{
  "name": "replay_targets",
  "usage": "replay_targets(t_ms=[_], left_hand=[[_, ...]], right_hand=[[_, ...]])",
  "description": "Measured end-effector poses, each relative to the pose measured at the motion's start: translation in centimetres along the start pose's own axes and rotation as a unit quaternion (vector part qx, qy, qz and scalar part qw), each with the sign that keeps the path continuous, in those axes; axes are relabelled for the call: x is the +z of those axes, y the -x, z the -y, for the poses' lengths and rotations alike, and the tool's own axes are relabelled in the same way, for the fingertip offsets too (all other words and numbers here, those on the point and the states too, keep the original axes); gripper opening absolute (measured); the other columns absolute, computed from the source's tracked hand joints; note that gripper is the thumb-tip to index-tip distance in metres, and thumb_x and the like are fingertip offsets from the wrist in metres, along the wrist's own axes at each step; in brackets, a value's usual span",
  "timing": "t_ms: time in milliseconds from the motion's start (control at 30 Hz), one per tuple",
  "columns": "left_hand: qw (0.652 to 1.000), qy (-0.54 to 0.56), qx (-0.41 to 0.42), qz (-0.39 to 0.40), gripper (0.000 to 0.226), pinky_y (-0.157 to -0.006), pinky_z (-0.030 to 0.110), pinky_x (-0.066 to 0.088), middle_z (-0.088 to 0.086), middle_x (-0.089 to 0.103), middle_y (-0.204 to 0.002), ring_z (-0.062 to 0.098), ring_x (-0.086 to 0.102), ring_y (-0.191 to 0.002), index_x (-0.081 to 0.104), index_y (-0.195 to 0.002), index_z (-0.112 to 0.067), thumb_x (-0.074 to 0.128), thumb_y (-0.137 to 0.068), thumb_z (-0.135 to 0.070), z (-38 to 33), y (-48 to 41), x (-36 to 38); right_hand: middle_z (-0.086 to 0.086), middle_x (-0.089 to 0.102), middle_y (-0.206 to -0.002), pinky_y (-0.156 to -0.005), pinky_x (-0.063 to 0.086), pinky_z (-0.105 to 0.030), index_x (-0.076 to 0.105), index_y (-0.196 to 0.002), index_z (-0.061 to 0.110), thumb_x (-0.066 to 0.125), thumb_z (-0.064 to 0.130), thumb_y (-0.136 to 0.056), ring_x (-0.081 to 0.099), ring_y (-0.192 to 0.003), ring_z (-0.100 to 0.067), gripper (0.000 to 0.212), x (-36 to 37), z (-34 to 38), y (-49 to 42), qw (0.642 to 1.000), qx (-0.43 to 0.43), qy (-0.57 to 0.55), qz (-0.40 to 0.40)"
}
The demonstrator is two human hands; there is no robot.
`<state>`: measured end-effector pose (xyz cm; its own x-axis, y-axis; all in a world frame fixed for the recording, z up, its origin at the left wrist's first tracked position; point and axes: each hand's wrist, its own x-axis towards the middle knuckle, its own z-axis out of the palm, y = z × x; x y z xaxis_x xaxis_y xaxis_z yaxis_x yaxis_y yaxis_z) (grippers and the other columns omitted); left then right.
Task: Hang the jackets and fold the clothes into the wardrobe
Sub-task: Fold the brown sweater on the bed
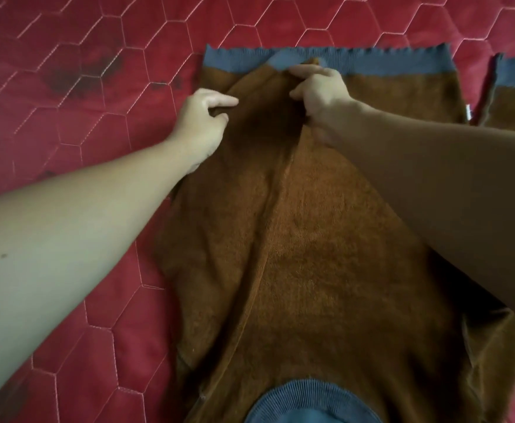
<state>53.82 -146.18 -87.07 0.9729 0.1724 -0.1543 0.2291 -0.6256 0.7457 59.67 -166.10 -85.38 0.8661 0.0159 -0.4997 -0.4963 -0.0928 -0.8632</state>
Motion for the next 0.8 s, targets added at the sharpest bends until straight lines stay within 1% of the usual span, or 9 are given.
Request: replay_targets(t_ms=[133, 200, 267, 333, 433, 567, 633, 700, 800], left_hand=[[0.986, -0.159, -0.024, 0.055, 0.049, -0.115, 0.04, 0.035, 0.002, 0.042, -0.148, 0.022, 0.044, -0.135, 0.056, -0.142, -0.027, 0.064, -0.094, -0.021, 2.0, 1.2, 0.2], [0.966, -0.25, -0.039, 0.055, 0.056, -0.117, 0.051, 0.029, 0.005, 0.027, -0.159, 0.029, 0.028, -0.146, 0.045, -0.149, -0.031, 0.061, -0.095, -0.035, 1.1, 3.6, 1.2], [0.951, -0.303, 0.031, 0.055, 0.062, -0.119, 0.056, 0.019, 0.009, 0.014, -0.166, 0.031, 0.01, -0.153, 0.034, -0.154, -0.03, 0.056, -0.096, -0.041, -0.6, 6.9, 3.0], [0.938, -0.313, 0.118, 0.09, 0.064, -0.123, 0.055, 0.011, 0.009, 0.006, -0.168, 0.028, 0.0, -0.155, 0.028, -0.157, -0.029, 0.051, -0.098, -0.043, -2.6, 10.0, 5.4], [0.929, -0.271, 0.175, 0.182, 0.065, -0.125, 0.049, 0.009, 0.007, 0.007, -0.169, 0.023, 0.0, -0.156, 0.023, -0.159, -0.027, 0.047, -0.101, -0.042, -6.1, 15.2, 10.3], [0.915, -0.168, 0.215, 0.297, 0.065, -0.127, 0.038, 0.006, 0.003, -0.003, -0.169, 0.018, -0.006, -0.156, 0.018, -0.161, -0.028, 0.046, -0.103, -0.041, -11.6, 23.0, 17.2], [0.903, -0.155, 0.207, 0.343, 0.068, -0.127, 0.035, 0.005, -0.002, -0.012, -0.169, 0.015, -0.009, -0.155, 0.011, -0.161, -0.03, 0.044, -0.104, -0.043, -13.7, 25.7, 20.0], [0.908, -0.117, 0.143, 0.377, 0.073, -0.126, 0.036, 0.013, -0.007, -0.012, -0.168, 0.015, 0.0, -0.155, 0.005, -0.161, -0.034, 0.046, -0.102, -0.048, -15.5, 27.0, 22.1], [0.939, -0.049, 0.038, 0.338, 0.073, -0.123, 0.035, 0.018, -0.008, 0.01, -0.167, 0.014, 0.014, -0.152, 0.015, -0.16, -0.033, 0.05, -0.099, -0.053, -17.0, 26.9, 24.2]], right_hand=[[-0.006, 0.048, -0.145, -0.103, 0.053, -0.037, 0.044, -0.152, 0.028, 0.055, 0.008, -0.098, 0.055, -0.122, -0.021, 0.059, -1.0, -0.6, 0.5, 0.967, -0.045, 0.248, 0.025], [-0.011, 0.033, -0.156, -0.111, 0.044, -0.048, 0.034, -0.156, 0.029, 0.058, 0.025, -0.1, 0.041, -0.138, -0.032, 0.061, -3.1, -2.6, 2.1, 0.901, -0.073, 0.426, 0.026], [-0.015, 0.021, -0.163, -0.12, 0.027, -0.057, 0.028, -0.158, 0.028, 0.054, 0.039, -0.101, 0.02, -0.15, -0.037, 0.063, -6.4, -4.7, 4.4, 0.805, -0.128, 0.579, 0.034], [-0.015, 0.022, -0.164, -0.124, 0.012, -0.06, 0.032, -0.156, 0.027, 0.048, 0.044, -0.103, 0.012, -0.154, -0.034, 0.058, -10.8, -6.5, 6.7, 0.756, -0.175, 0.631, 0.002], [-0.014, 0.035, -0.157, -0.12, 0.01, -0.064, 0.043, -0.146, 0.025, 0.05, 0.043, -0.1, 0.02, -0.151, -0.034, 0.05, -18.2, -8.8, 10.2, 0.779, -0.165, 0.586, -0.152], [-0.018, 0.039, -0.15, -0.114, 0.028, -0.059, 0.042, -0.144, 0.018, 0.06, 0.05, -0.093, 0.033, -0.142, -0.04, 0.062, -26.9, -10.8, 13.5, 0.846, 0.124, 0.373, -0.36], [-0.018, 0.051, -0.139, -0.107, 0.042, -0.05, 0.05, -0.136, 0.013, 0.067, 0.049, -0.088, 0.049, -0.129, -0.041, 0.063, -29.6, -11.9, 14.7, 0.873, 0.19, 0.255, -0.369], [-0.008, 0.063, -0.116, -0.086, 0.054, -0.037, 0.056, -0.128, 0.014, 0.075, 0.035, -0.085, 0.064, -0.102, -0.027, 0.051, -30.9, -12.4, 15.5, 0.917, 0.168, 0.125, -0.34], [-0.003, 0.055, -0.072, -0.046, 0.04, -0.022, 0.059, -0.093, 0.013, 0.074, 0.015, -0.087, 0.051, -0.051, -0.012, 0.016, -31.4, -11.8, 16.1, 0.947, 0.19, -0.077, -0.246]])
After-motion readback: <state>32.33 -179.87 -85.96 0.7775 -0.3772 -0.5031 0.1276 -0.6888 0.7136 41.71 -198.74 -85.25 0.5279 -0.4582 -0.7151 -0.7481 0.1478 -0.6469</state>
